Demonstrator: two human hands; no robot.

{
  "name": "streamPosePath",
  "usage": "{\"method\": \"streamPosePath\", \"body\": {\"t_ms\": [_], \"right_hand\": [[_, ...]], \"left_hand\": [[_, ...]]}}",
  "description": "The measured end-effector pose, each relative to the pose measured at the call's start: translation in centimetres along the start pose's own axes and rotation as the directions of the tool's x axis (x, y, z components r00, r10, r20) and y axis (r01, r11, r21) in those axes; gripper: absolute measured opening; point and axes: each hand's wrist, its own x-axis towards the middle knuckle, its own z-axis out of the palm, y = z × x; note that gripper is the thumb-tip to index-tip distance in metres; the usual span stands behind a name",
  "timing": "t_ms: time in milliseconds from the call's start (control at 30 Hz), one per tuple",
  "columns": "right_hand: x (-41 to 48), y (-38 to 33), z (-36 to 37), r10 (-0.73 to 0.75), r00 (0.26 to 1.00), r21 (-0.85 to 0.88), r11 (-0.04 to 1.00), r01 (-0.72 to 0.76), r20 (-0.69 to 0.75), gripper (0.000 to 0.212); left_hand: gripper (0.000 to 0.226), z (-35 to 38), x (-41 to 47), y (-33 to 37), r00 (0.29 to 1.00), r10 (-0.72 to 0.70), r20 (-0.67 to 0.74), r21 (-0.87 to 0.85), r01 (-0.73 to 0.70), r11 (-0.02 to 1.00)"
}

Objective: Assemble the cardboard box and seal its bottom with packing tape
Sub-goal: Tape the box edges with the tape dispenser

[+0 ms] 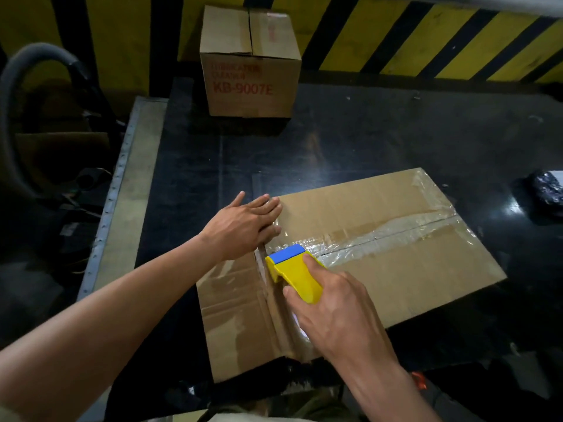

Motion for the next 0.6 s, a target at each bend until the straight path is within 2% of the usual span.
{"method": "streamPosePath", "body": {"t_ms": [200,300,400,500,600], "right_hand": [[-3.3,1.4,-0.6,0.039,0.999,0.021,0.999,-0.039,0.026,0.070],[-3.5,1.0,-0.1,0.038,0.999,-0.016,0.999,-0.038,0.022,0.063],[-3.3,0.9,0.1,0.030,0.999,-0.037,0.999,-0.029,0.024,0.059],[-3.3,1.3,-0.2,0.019,1.000,-0.014,1.000,-0.019,0.017,0.060],[-3.2,1.5,-0.3,-0.015,1.000,-0.014,1.000,0.015,0.020,0.061]], "left_hand": [[0.063,-0.5,0.2,0.1,0.999,0.003,0.033,0.006,-0.003,1.000],[0.063,-1.3,0.1,1.0,0.997,-0.003,0.072,0.122,-0.006,0.992],[0.064,-2.1,0.0,2.7,1.000,0.007,0.026,0.234,-0.013,0.972],[0.071,-1.6,-0.8,4.1,0.999,0.018,-0.043,0.122,-0.012,0.992],[0.075,1.0,-2.3,4.6,1.000,0.007,-0.014,0.048,-0.006,0.999]]}}
